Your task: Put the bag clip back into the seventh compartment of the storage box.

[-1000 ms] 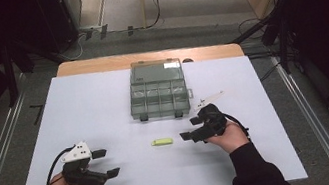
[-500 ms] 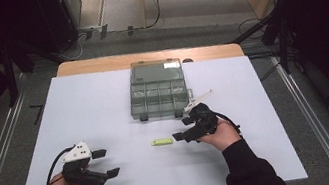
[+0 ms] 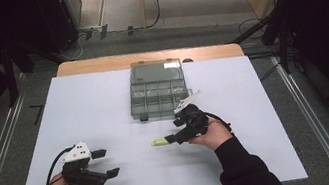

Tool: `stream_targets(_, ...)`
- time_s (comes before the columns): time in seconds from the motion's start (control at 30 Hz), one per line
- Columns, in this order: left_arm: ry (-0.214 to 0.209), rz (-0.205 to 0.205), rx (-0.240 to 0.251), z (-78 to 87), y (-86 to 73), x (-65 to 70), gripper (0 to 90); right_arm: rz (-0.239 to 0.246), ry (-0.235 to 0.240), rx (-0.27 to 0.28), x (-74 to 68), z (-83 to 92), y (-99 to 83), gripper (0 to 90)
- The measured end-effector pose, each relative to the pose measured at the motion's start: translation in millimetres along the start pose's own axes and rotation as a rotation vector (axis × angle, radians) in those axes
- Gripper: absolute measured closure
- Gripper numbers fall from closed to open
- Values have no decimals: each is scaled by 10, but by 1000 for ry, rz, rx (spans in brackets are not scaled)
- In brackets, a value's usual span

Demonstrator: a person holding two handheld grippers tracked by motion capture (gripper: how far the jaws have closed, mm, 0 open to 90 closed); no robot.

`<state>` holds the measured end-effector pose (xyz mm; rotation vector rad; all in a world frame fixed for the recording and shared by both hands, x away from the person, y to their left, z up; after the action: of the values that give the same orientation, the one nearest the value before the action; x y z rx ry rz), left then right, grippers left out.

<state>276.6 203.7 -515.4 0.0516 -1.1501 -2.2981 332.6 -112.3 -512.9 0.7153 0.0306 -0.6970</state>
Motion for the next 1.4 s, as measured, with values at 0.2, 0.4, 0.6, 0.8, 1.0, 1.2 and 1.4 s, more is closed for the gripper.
stream_targets(0.2, 1, -1, -1, 1, -2, -2, 148, 19, 5, -19, -38, -61, 37, 256)
stream_targets(0.4, 0, -1, -1, 1, -2, -1, 148, 39, 7, -35, -83, -141, 78, 268)
stream_targets(0.6, -1, -1, 0, 1, -2, 0, 148, 59, 15, -58, -139, -218, 106, 288)
stream_targets(0.8, -1, -1, -1, 3, -2, 1, 148, 80, 18, -89, -179, -277, 91, 306)
stream_targets(1.0, -1, -1, 1, 2, -2, 1, 148, 103, 18, -109, -204, -337, 67, 353)
stream_targets(1.2, -1, -2, -1, 4, -1, 2, 148, 125, -13, -105, -215, -342, 52, 403)
stream_targets(1.4, -1, -1, -4, 1, -3, 1, 148, 149, -44, -106, -249, -339, 34, 463)
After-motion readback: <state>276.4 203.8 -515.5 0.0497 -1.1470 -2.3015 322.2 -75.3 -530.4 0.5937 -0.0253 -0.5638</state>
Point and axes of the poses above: each handheld gripper's, and its own axes: z roughly backward along the jaws, y roughly out of its top, x roughly to its right, the point moved 4 cm from there along -z, roughly forward along the jaws, and after that the axes turned 1 degree about z, right-handed, at the moved point
